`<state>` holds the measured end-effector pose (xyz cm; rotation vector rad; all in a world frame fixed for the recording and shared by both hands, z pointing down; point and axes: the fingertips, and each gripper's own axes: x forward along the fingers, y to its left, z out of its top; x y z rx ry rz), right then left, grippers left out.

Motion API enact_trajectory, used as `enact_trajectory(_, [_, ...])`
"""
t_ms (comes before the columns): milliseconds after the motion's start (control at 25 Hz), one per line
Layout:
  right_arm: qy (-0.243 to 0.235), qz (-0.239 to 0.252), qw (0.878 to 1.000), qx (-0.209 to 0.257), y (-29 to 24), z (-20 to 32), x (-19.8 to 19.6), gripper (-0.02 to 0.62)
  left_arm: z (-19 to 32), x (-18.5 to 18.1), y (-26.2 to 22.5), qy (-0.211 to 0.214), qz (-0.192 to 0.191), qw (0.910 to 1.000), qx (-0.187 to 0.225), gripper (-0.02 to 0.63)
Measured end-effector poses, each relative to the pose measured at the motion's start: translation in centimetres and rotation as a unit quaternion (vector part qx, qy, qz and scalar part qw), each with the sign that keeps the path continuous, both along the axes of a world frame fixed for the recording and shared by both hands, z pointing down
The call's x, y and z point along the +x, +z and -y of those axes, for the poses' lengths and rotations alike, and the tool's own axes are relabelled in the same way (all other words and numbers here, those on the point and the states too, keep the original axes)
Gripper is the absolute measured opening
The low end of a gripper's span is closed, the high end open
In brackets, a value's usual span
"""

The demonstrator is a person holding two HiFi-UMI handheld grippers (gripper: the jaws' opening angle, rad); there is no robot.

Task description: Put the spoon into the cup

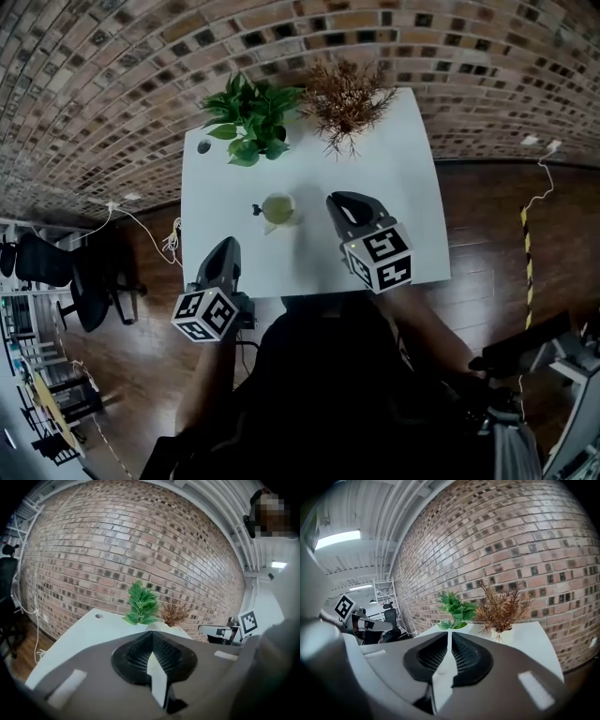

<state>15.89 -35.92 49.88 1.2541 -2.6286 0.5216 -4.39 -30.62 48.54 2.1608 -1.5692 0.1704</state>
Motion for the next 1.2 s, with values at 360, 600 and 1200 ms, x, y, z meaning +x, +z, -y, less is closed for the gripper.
enact_trajectory(360, [0.005, -0.022, 1.0, 0.02, -2.0, -4.8, -1.3, 0.032, -4.5, -0.4, -3.0, 0.035, -0.009, 0.9982, 0.047, 0.003])
enact_trajectory(600, [0.012, -0.014, 1.0, 0.018, -3.9, -9.5, -4.2, 0.032, -9.1, -2.8, -4.8, 0.045, -0.02, 0.9969, 0.062, 0.003])
enact_trajectory(1200, [0.056, -0.016, 0.998, 0.037, -7.0, -22.2, -6.3, 0.008, -20.2, -5.9, -5.2, 0.078, -0.052, 0.9921, 0.084, 0.003])
